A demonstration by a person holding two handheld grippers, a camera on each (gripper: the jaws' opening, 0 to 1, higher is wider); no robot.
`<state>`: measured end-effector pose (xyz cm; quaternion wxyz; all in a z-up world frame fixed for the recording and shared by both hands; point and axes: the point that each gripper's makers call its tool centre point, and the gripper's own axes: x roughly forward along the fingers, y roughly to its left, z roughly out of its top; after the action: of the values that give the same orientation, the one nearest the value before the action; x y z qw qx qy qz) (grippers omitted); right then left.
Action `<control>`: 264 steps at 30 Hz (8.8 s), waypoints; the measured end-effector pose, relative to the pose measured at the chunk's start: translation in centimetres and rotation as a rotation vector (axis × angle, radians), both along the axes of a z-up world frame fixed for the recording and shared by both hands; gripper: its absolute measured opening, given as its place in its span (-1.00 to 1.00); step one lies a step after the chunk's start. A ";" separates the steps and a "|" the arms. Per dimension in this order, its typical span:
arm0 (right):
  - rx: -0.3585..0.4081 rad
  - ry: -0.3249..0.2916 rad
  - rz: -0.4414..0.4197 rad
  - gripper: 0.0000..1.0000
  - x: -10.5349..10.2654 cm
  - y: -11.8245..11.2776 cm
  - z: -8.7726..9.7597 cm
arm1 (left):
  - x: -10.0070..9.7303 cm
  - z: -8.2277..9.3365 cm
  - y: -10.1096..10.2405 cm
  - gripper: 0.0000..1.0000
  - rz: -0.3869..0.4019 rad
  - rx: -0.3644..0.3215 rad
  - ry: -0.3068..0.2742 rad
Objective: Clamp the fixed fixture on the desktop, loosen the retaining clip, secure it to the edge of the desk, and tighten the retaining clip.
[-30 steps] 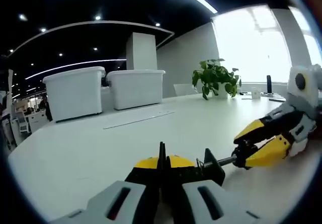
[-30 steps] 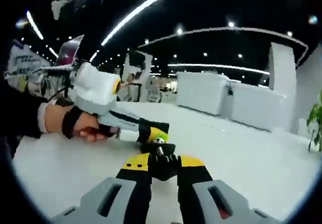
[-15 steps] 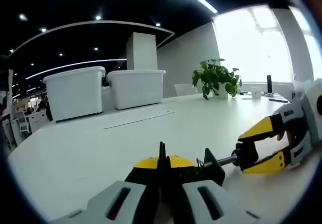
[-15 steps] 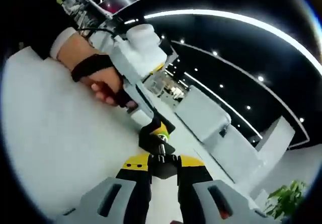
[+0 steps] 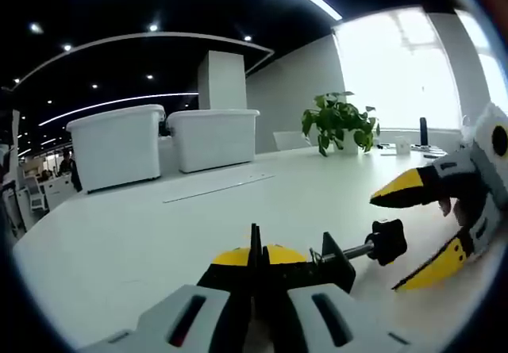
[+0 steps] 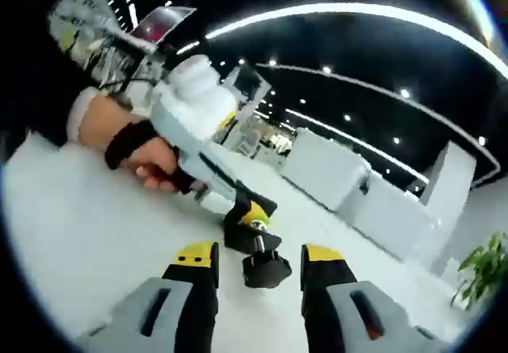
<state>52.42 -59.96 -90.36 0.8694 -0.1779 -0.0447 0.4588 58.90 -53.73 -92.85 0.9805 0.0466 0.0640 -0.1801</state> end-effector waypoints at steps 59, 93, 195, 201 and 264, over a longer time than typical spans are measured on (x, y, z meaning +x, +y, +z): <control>-0.279 -0.369 -0.027 -0.63 -0.8 0.5 -1.4 | 0.1 0.0 0.1 -0.91 -0.001 -0.001 -0.004; 0.356 0.616 -0.061 -0.43 3.0 -1.9 -2.2 | 0.0 0.0 -0.1 -0.91 -0.007 0.004 -0.002; 0.221 0.430 -0.027 -0.63 2.3 -0.6 -1.8 | -0.2 0.1 -0.1 -0.91 -0.008 0.002 -0.007; 0.098 0.221 -0.018 -0.63 1.7 -0.3 -1.5 | -0.2 0.1 -0.1 -0.91 -0.007 0.002 -0.007; 0.319 0.206 -0.041 -0.41 -1.4 -2.2 3.8 | -0.5 1.4 0.0 -0.93 -0.002 0.058 -0.051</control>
<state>50.99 -62.13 -86.52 0.8958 0.0092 -0.0242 0.4438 58.38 -53.69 -91.43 0.9798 0.0798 0.0440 -0.1779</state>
